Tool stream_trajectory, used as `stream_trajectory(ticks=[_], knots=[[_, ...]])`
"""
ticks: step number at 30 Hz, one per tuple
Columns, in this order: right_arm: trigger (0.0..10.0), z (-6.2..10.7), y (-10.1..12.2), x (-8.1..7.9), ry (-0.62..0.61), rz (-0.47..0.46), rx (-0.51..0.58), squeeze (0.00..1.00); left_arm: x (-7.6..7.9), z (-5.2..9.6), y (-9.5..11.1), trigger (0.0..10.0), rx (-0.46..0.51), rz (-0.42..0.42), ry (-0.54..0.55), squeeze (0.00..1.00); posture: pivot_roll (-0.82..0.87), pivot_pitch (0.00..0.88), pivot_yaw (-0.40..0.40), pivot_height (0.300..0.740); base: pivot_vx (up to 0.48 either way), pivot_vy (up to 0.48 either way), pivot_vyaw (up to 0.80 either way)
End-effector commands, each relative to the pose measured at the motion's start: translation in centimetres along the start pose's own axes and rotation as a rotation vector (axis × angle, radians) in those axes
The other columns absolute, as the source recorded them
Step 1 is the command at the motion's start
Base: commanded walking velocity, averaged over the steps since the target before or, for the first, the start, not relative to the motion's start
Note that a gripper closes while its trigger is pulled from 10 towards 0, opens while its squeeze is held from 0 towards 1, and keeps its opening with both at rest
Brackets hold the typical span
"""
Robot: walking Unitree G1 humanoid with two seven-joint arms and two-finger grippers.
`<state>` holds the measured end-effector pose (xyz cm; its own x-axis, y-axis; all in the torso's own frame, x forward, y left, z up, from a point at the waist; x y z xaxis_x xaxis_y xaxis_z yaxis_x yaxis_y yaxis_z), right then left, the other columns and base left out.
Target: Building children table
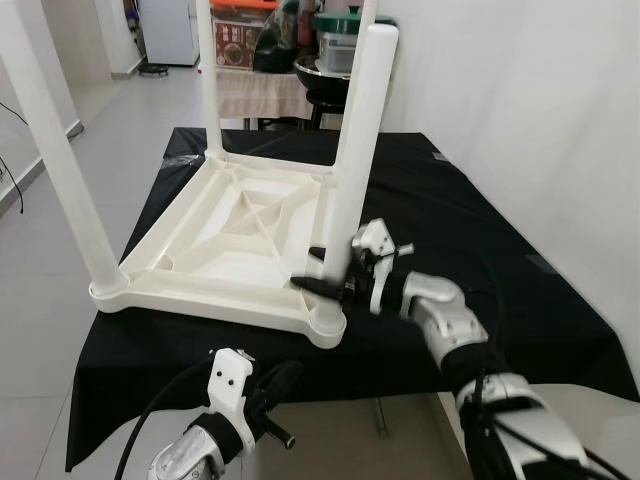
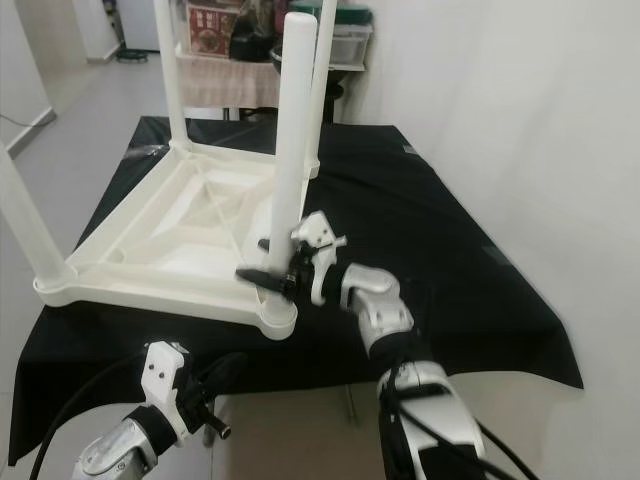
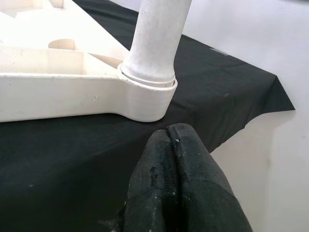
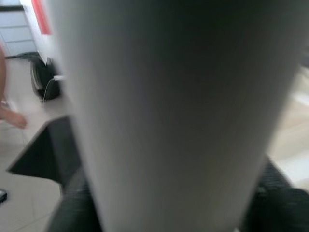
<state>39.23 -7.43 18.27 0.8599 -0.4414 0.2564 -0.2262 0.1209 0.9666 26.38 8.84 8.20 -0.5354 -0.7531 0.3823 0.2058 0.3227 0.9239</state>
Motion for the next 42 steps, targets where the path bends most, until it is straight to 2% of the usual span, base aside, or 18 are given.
stream_trajectory(ticks=[1,11,13,14,15,17,18,19,22,27,28,29,31,32,34,40,41,42], knots=[[0.0,0.2,-0.1,0.2,-0.013,-0.026,0.012,0.00,0.2,-0.2,-0.2,10.0,-0.003,0.000,-0.005,0.00,0.10,0.000,-0.113,0.740,0.000,0.000,0.00],[0.0,1.6,-1.1,0.1,-0.040,-0.001,0.010,0.00,-0.3,-0.2,0.3,10.0,0.001,-0.019,0.000,0.00,0.06,0.000,-0.092,0.740,0.000,0.000,0.00],[0.0,2.7,-3.9,0.1,-0.276,-0.039,-0.102,0.00,-0.5,0.1,0.7,10.0,0.006,-0.038,0.008,0.00,0.03,0.000,-0.091,0.740,0.000,0.000,0.00],[0.0,2.7,-3.9,0.1,-0.276,-0.039,-0.102,0.00,-0.5,0.1,0.7,10.0,0.006,-0.038,0.008,0.00,0.03,0.000,-0.091,0.740,0.000,0.000,0.00],[0.0,4.1,-5.7,1.0,-0.699,-0.083,-0.203,0.00,-0.5,0.1,0.9,10.0,0.009,-0.043,0.008,0.00,0.03,0.000,-0.079,0.740,0.000,0.000,0.00],[0.0,4.1,-5.7,1.0,-0.699,-0.083,-0.203,0.00,-0.5,0.1,0.9,10.0,0.009,-0.043,0.008,0.00,0.03,0.000,-0.079,0.740,0.000,0.000,0.00],[0.0,6.5,-7.0,1.1,-1.017,-0.115,-0.295,0.00,-0.6,0.1,1.1,10.0,0.011,-0.046,0.007,0.00,0.03,0.000,-0.079,0.740,0.000,0.000,0.00],[0.0,6.5,-7.0,1.1,-1.017,-0.115,-0.295,0.00,-0.6,0.1,1.1,10.0,0.011,-0.046,0.007,0.00,0.03,0.000,-0.079,0.740,0.000,0.000,0.00],[0.0,4.3,-7.5,-2.5,-0.947,-0.146,-0.318,0.00,0.8,-1.5,1.1,10.0,-0.015,-0.093,-0.063,0.00,0.01,0.000,-0.068,0.740,0.000,0.000,0.00],[0.0,1.6,-5.6,-2.6,-0.798,-0.131,-0.247,0.00,0.5,-2.2,2.0,10.0,0.009,-0.096,-0.062,0.00,0.01,0.000,-0.079,0.740,0.000,0.000,0.00],[1.4,1.3,-5.3,-2.3,-0.783,-0.131,-0.250,0.00,0.3,-2.2,2.3,10.0,0.026,-0.100,-0.048,0.00,0.02,0.000,-0.081,0.740,0.000,0.000,0.00],[10.0,1.0,-5.0,-2.3,-0.755,-0.126,-0.254,0.00,0.2,-2.3,2.5,10.0,0.036,-0.106,-0.035,0.00,0.02,0.000,-0.087,0.740,0.000,0.000,0.00],[10.0,0.6,-4.5,-2.4,-0.709,-0.124,-0.235,0.00,0.1,-2.5,2.6,10.0,0.040,-0.110,-0.029,0.00,0.02,0.000,-0.089,0.740,0.000,0.000,0.00],[10.0,0.3,-3.9,-2.2,-0.627,-0.098,-0.198,1.00,0.0,-2.7,2.7,10.0,0.040,-0.112,-0.029,0.00,0.02,0.000,-0.089,0.740,0.000,0.000,0.00],[10.0,0.3,-3.9,-2.2,-0.627,-0.098,-0.198,1.00,0.0,-2.7,2.7,10.0,0.040,-0.112,-0.029,0.00,0.02,0.000,-0.089,0.740,0.000,0.000,0.00],[10.0,-0.4,-0.4,-2.2,-0.262,-0.016,-0.009,1.00,0.1,-3.2,2.3,10.0,0.020,-0.113,-0.047,0.00,0.02,0.000,-0.084,0.740,0.000,0.000,0.00],[10.0,-0.1,-0.1,-2.3,-0.152,0.014,0.009,0.24,0.1,-3.2,2.2,10.0,0.015,-0.114,-0.048,0.00,0.02,0.000,-0.085,0.740,0.000,0.000,0.00],[10.0,-0.1,-0.1,-2.3,-0.152,0.014,0.009,0.24,0.1,-3.2,2.2,10.0,0.015,-0.114,-0.048,0.00,0.02,0.000,-0.085,0.740,0.000,0.000,0.00]])
Point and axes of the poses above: a point about 5 cm out from each wrist's last joint towards the gripper, its own z axis pointing back from the gripper into the wrist, its own y axis along the axis of the wrist's last joint, x = y × z, the point moved 4 cm from there along -z, pointing out of the wrist towards the gripper, and after that the axes turned 12 degrees about z, right-handed, at the moved point
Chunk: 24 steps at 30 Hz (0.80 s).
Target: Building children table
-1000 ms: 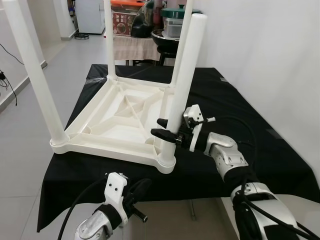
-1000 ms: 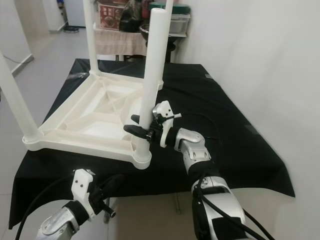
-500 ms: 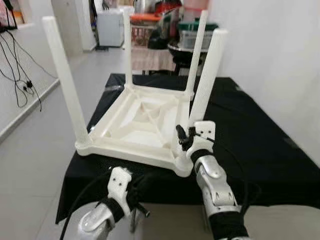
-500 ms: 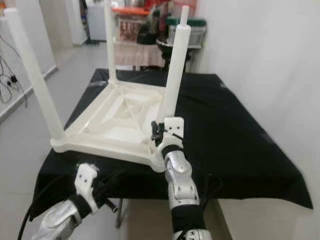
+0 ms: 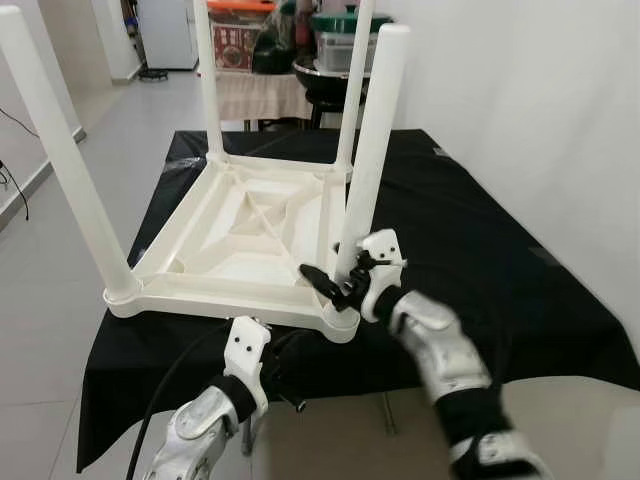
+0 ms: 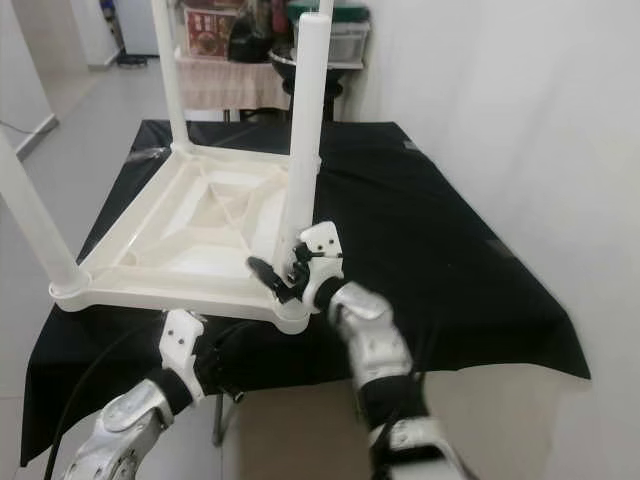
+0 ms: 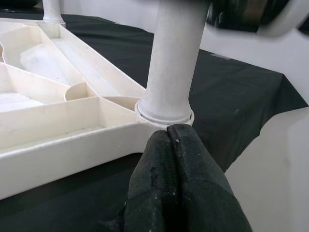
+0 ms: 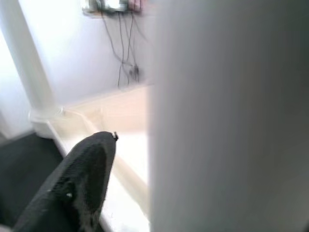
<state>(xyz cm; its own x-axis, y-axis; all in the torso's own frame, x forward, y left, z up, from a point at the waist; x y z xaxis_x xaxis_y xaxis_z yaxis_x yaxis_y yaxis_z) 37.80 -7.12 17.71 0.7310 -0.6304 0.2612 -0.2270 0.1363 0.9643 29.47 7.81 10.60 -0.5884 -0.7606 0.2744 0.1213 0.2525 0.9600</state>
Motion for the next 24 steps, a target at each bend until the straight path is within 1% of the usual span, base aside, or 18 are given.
stream_trajectory(ticks=[1,2,3,4,5,6,11,12,15,16,17,19,21,23,24], knots=[[10.0,-0.3,0.1,-0.9,0.077,0.002,0.022,0.24,0.1,-0.1,-0.3,10.0,-0.011,-0.001,-0.006,0.00,0.02,0.000,-0.085,0.740,0.000,0.000,0.00],[10.0,-0.1,0.3,-0.9,0.147,0.016,0.033,0.24,0.0,-0.1,-0.3,10.0,-0.013,-0.002,-0.006,0.00,0.02,0.000,-0.085,0.740,0.000,0.000,0.00],[10.0,0.2,0.3,-0.8,0.209,0.027,0.037,0.00,0.0,-0.1,-0.3,10.0,-0.015,-0.002,-0.005,0.00,0.04,0.000,-0.089,0.740,0.000,0.000,0.00],[10.0,0.3,0.3,-0.8,0.292,0.011,0.029,0.00,0.0,-0.1,-0.4,10.0,-0.016,-0.005,-0.003,0.00,0.05,0.000,-0.097,0.740,0.000,0.000,0.00],[10.0,0.3,0.3,-0.8,0.292,0.011,0.029,0.00,0.0,-0.1,-0.4,10.0,-0.016,-0.005,-0.003,0.00,0.05,0.000,-0.097,0.740,0.000,0.000,0.00],[10.0,0.3,0.3,-0.6,0.350,-0.011,0.019,0.00,0.0,0.0,-0.4,10.0,-0.018,-0.007,-0.001,0.00,0.06,0.000,-0.099,0.740,0.000,0.000,0.00],[10.0,0.3,0.3,0.1,0.405,-0.045,0.002,0.00,0.0,0.0,-0.5,10.0,-0.019,-0.010,0.001,0.00,0.07,0.000,-0.103,0.740,0.000,0.000,0.00],[3.5,0.3,0.4,0.3,0.420,-0.061,0.003,0.00,0.0,0.0,-0.6,10.0,-0.019,-0.009,0.000,0.00,0.06,0.000,-0.101,0.740,0.000,0.000,0.00],[3.5,0.4,0.4,0.4,0.431,-0.071,0.006,0.00,0.1,0.0,-0.6,10.0,-0.019,-0.008,-0.001,0.00,0.06,0.000,-0.101,0.740,0.000,0.000,0.00],[0.0,0.5,0.4,0.5,0.437,-0.077,0.008,0.00,0.1,0.0,-0.6,10.0,-0.019,-0.006,-0.002,0.00,0.06,0.000,-0.100,0.740,0.000,0.000,0.00],[0.0,0.5,0.4,0.5,0.437,-0.077,0.008,0.00,0.1,0.0,-0.6,10.0,-0.019,-0.006,-0.002,0.00,0.06,0.000,-0.100,0.740,0.000,0.000,0.00],[0.0,1.2,0.2,0.9,0.430,-0.070,0.008,0.00,0.2,0.0,-0.6,10.0,-0.018,0.000,-0.005,0.00,0.04,0.000,-0.090,0.740,0.000,0.000,0.00],[0.0,1.2,0.2,0.9,0.430,-0.070,0.008,0.00,0.2,0.0,-0.6,10.0,-0.018,0.000,-0.005,0.00,0.04,0.000,-0.090,0.740,0.000,0.000,0.00],[0.0,1.8,0.0,1.1,0.424,-0.050,0.018,0.00,0.1,0.0,-0.6,10.0,-0.018,0.004,-0.007,0.00,0.04,0.000,-0.086,0.740,0.000,0.000,0.00],[0.0,1.8,0.0,1.1,0.424,-0.050,0.018,0.00,0.1,0.0,-0.6,10.0,-0.018,0.004,-0.007,0.00,0.04,0.000,-0.086,0.740,0.000,0.000,0.00]])
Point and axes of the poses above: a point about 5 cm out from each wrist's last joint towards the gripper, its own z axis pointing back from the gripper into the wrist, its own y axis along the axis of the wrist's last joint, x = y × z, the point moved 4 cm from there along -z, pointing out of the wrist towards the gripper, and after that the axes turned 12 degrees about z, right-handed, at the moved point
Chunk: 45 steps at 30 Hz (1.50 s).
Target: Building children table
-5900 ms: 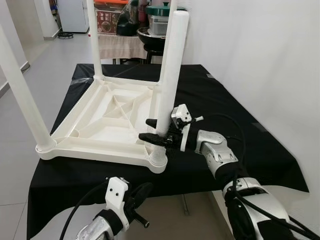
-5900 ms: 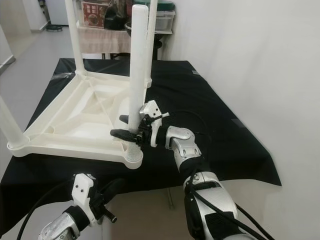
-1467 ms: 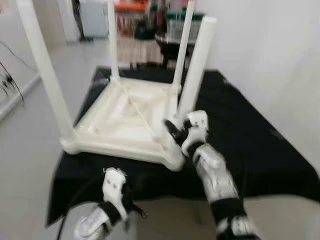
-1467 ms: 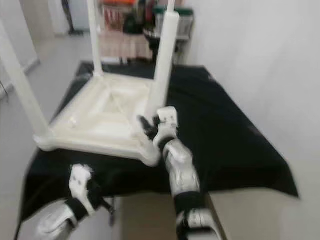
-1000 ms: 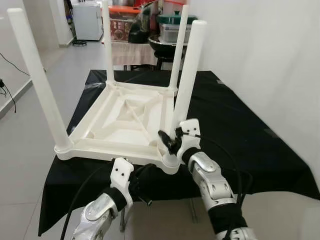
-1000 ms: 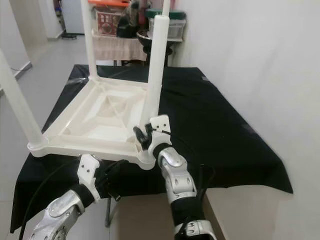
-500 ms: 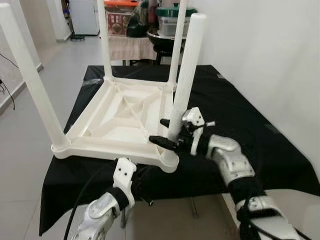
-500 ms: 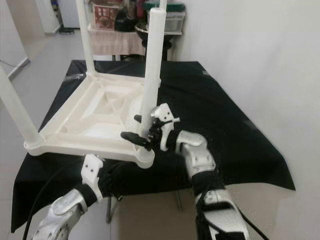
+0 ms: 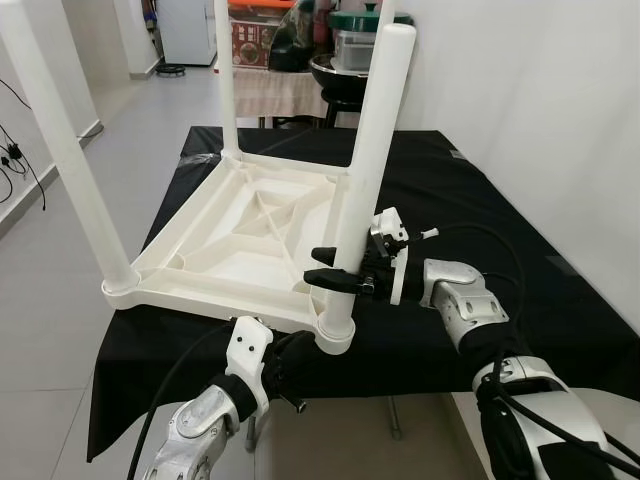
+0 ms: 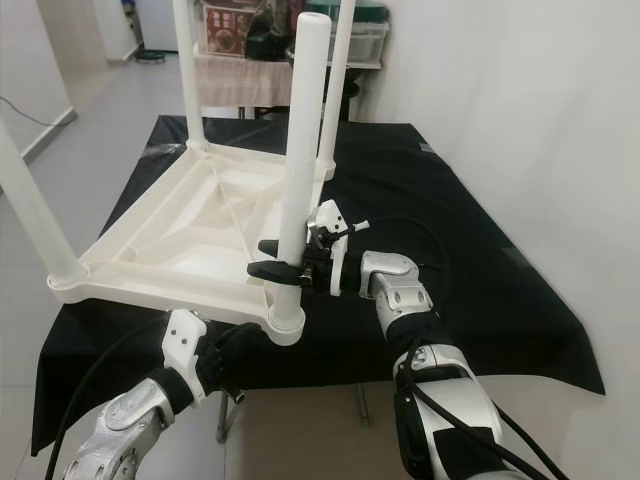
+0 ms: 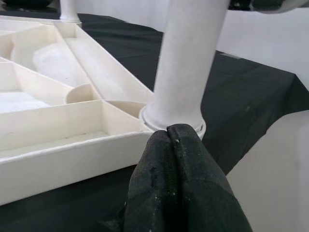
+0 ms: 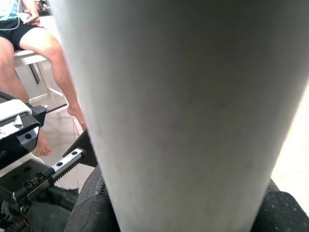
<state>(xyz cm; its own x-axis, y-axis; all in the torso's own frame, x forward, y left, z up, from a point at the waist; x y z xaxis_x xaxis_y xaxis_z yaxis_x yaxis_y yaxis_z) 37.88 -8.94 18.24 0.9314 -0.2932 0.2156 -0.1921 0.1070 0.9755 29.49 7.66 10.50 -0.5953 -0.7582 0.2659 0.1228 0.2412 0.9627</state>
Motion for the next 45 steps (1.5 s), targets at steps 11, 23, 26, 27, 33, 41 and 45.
stream_trajectory(ticks=[11,23,26,27,33,41,45], knots=[[0.0,3.0,-4.2,2.3,-0.898,-0.142,-0.105,0.00,-0.4,0.2,-0.1,10.0,-0.005,0.011,0.003,0.00,0.03,0.000,-0.088,0.740,0.000,0.000,0.00],[10.0,-3.0,-6.1,-3.5,-0.824,-0.178,-0.190,0.00,-0.9,0.0,0.1,10.0,-0.003,-0.004,0.015,0.00,0.04,0.000,-0.087,0.740,0.000,0.000,0.00],[10.0,-3.4,-5.0,-3.0,-0.761,-0.169,-0.134,1.00,-0.9,-0.2,0.0,10.0,-0.007,0.003,0.009,0.00,0.03,0.000,-0.074,0.740,0.000,0.000,0.00],[10.0,-3.4,-5.0,-3.0,-0.761,-0.169,-0.134,1.00,-0.9,-0.2,0.0,10.0,-0.007,0.003,0.009,0.00,0.03,0.000,-0.074,0.740,0.000,0.000,0.00],[10.0,-4.2,-1.2,-2.0,-0.462,-0.049,0.004,0.00,-1.0,-0.4,0.0,10.0,-0.005,0.005,0.011,0.00,0.04,0.000,-0.088,0.740,0.000,0.000,0.00],[10.0,-2.6,-0.6,-2.3,0.058,0.033,-0.022,0.00,-0.9,-0.5,-0.1,10.0,-0.005,0.006,0.012,0.00,0.09,0.000,-0.115,0.740,0.000,0.000,0.00],[10.0,-2.4,-0.4,-1.7,0.052,0.024,-0.034,0.00,-0.8,-0.5,-0.1,10.0,-0.005,0.007,0.012,0.00,0.09,0.000,-0.120,0.740,0.000,0.000,0.00]])
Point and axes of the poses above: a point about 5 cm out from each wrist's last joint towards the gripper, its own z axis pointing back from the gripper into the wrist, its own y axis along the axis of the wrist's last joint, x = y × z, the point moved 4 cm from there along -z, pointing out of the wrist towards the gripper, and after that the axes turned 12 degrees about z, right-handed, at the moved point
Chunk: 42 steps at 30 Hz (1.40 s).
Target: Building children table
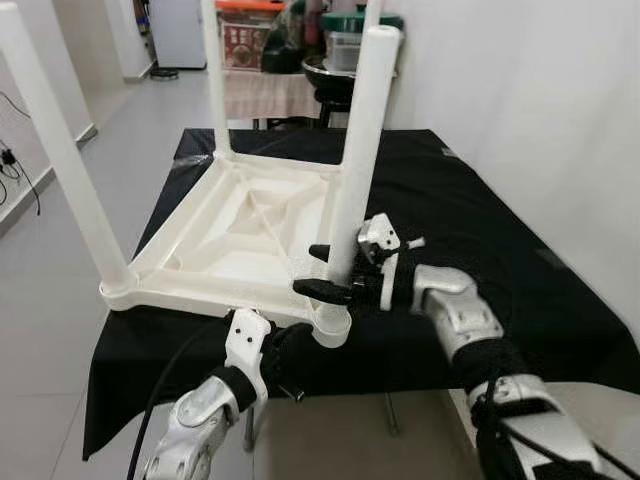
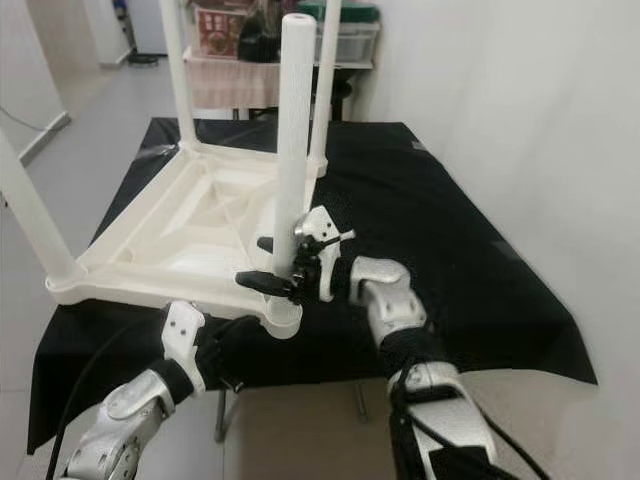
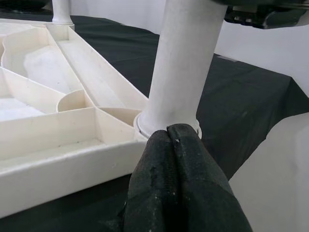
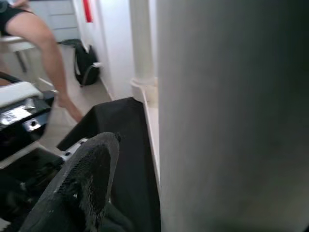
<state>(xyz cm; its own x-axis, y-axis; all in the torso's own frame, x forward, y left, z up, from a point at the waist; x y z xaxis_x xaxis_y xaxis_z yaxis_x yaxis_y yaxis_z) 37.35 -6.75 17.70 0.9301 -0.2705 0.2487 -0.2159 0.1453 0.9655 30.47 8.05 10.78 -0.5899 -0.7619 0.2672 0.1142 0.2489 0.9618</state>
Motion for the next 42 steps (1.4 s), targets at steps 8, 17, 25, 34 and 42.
stream_trajectory(ticks=[8,17,25,34,42], knots=[[0.0,0.2,-0.9,2.1,-0.136,-0.083,-0.018,0.00,0.3,0.4,-0.6,10.0,-0.011,-0.005,0.001,0.00,0.10,0.000,-0.123,0.740,0.000,0.000,0.00],[0.0,2.6,-3.2,1.4,-0.156,-0.063,-0.057,0.00,1.1,1.9,-0.7,10.0,-0.018,-0.035,-0.012,0.00,0.08,0.000,-0.113,0.740,0.000,0.000,0.00],[0.0,4.9,-8.7,0.4,-0.856,-0.209,-0.304,0.00,1.4,3.1,-0.8,10.0,-0.016,-0.009,0.008,0.00,0.04,0.000,-0.110,0.740,0.000,0.000,0.00],[0.0,1.9,-7.6,-0.4,-0.988,-0.207,-0.301,0.00,1.0,2.6,-0.8,10.0,-0.020,-0.009,0.013,0.00,0.05,0.000,-0.105,0.740,0.000,0.000,0.00],[10.0,-0.3,-5.3,1.1,-0.880,-0.200,-0.204,1.00,0.9,2.5,-0.8,10.0,-0.020,-0.005,0.023,0.00,0.06,0.000,-0.103,0.740,0.000,0.000,0.00]])
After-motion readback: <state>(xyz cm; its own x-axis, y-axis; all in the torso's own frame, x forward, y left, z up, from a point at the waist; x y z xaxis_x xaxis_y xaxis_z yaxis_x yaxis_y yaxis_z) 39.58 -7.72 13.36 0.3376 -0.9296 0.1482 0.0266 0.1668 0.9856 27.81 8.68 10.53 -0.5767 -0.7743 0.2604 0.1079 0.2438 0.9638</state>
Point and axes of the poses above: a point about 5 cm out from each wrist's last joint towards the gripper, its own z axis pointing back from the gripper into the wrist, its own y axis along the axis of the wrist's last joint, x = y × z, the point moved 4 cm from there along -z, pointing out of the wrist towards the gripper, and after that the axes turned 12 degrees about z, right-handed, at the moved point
